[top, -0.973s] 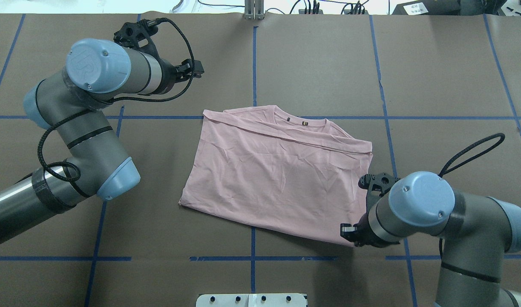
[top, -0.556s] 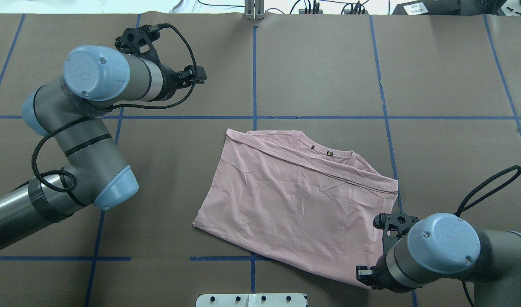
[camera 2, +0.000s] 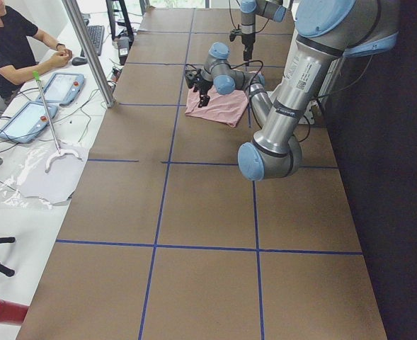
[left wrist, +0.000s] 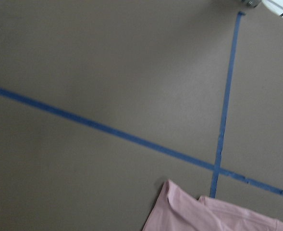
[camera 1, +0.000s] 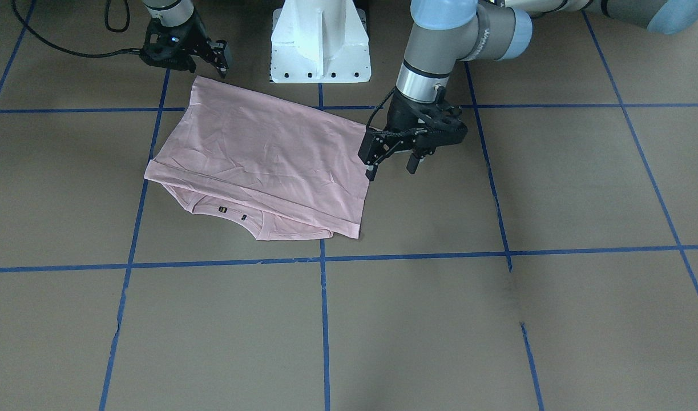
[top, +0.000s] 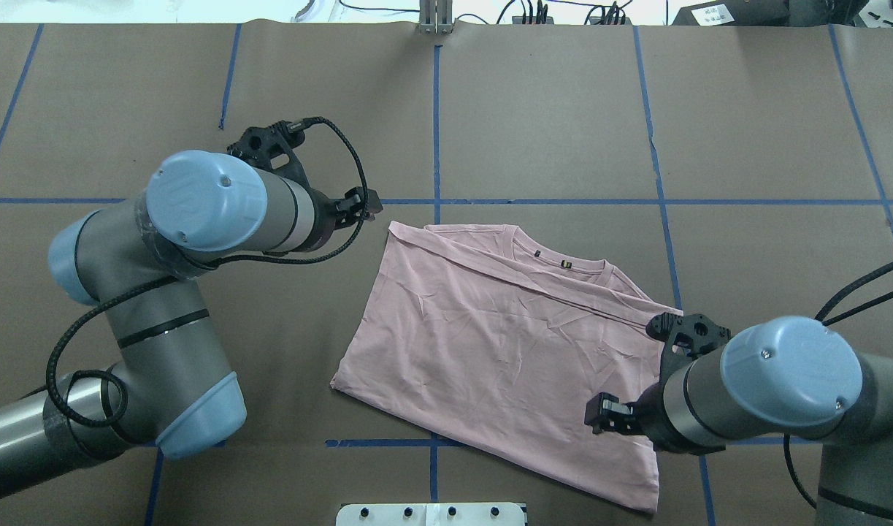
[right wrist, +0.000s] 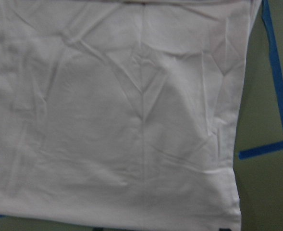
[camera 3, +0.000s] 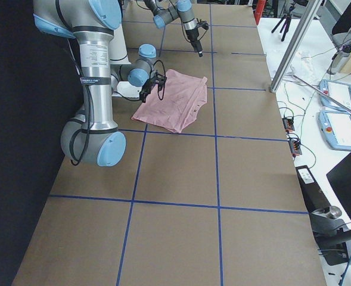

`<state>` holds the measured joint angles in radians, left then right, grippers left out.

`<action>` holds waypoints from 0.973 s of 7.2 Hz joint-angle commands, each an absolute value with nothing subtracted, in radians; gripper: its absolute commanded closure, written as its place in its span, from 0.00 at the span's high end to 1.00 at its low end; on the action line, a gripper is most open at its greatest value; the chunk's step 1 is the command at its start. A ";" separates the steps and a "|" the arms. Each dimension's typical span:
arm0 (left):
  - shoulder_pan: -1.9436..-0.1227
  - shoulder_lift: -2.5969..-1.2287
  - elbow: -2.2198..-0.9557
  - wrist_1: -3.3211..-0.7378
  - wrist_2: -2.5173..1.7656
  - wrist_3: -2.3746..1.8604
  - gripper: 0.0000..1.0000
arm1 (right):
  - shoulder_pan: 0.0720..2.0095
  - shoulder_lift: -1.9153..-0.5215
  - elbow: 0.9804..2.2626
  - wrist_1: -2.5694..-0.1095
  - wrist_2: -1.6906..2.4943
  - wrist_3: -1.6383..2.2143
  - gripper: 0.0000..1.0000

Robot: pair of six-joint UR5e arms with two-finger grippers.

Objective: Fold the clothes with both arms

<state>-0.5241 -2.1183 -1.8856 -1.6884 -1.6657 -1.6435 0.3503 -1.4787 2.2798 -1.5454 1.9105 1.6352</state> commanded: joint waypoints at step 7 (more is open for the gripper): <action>-0.265 -2.075 -1.827 -1.591 -1.611 -1.910 0.99 | 0.549 -1.384 2.272 -1.451 1.911 1.577 1.00</action>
